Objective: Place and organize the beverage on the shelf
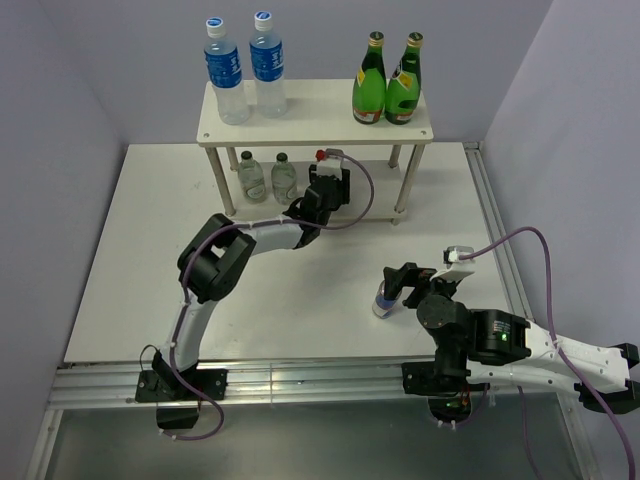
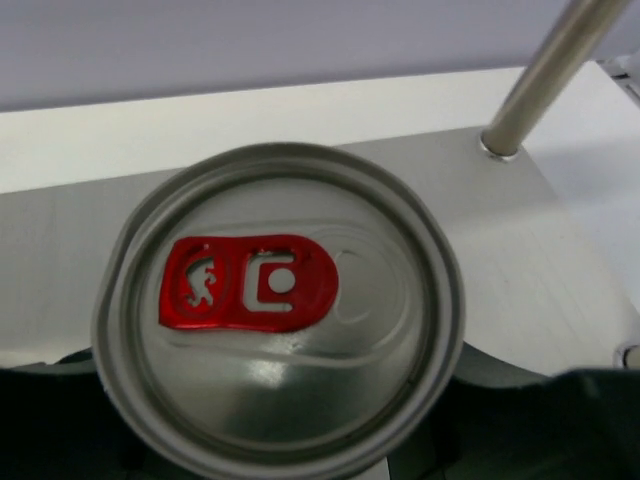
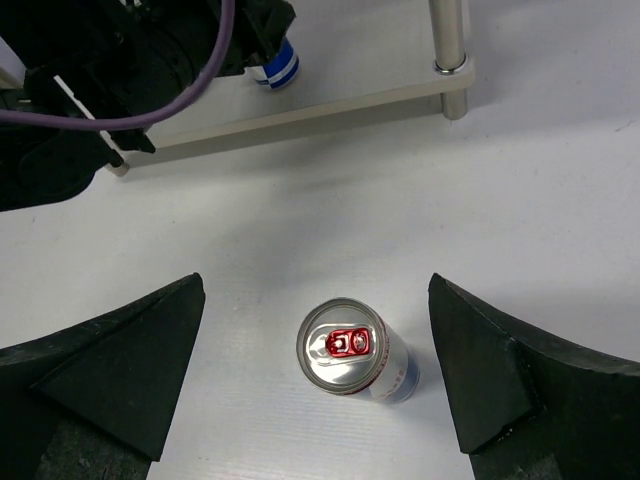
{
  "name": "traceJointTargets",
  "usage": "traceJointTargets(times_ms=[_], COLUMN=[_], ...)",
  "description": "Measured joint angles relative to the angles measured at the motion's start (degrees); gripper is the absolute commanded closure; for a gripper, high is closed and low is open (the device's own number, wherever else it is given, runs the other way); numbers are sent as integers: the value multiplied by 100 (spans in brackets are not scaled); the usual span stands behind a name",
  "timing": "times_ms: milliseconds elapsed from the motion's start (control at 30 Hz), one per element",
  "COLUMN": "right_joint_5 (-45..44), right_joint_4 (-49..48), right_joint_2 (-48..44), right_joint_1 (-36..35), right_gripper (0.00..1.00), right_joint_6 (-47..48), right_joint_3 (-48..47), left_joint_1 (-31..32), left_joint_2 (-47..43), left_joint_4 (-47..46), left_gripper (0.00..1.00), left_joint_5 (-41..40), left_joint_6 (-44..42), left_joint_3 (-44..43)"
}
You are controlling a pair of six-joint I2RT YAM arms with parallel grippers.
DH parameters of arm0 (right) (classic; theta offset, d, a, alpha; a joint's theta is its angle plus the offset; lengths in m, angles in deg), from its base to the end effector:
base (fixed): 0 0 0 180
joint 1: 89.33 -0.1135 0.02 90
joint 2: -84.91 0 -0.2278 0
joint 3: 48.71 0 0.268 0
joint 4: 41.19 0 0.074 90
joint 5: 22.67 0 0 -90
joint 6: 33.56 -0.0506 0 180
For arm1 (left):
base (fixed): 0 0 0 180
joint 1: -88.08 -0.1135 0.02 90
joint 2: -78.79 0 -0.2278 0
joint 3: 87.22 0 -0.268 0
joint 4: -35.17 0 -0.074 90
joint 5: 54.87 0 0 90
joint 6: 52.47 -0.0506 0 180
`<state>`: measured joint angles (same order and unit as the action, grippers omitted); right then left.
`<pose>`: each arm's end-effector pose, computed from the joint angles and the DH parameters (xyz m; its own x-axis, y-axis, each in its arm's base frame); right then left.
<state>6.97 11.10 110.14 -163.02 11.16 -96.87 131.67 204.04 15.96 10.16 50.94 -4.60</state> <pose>0.0835 0.1288 0.2665 -0.2830 0.2842 -0.9161 -0.0865 0.9437 0.3194 0.3819 -0.3340 0.1562 -0.1809 -0.1180 -0.9764 0.2887 0.9427 -0.1674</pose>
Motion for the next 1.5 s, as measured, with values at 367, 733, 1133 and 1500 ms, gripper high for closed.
traceJointTargets(times_ms=[367,733,1133,1500], right_joint_5=[0,0,-20,376], right_joint_4=[-35,-37,-35,-13], right_joint_2=[4,35,133,1539], right_joint_1=[-4,-4,-4,-13], right_gripper=[0,0,0,0], right_joint_6=[20,17,9,-658], right_joint_3=[0,0,0,-120], left_joint_1=[-114,-109,444,1272], left_joint_2=[39,39,-1126,-3296], left_joint_4=[199,120,-179,-74], left_gripper=[33,5,1,1], left_joint_5=[17,61,-328,-940], left_joint_6=[0,-4,39,498], left_joint_3=[-162,-173,1674,3609])
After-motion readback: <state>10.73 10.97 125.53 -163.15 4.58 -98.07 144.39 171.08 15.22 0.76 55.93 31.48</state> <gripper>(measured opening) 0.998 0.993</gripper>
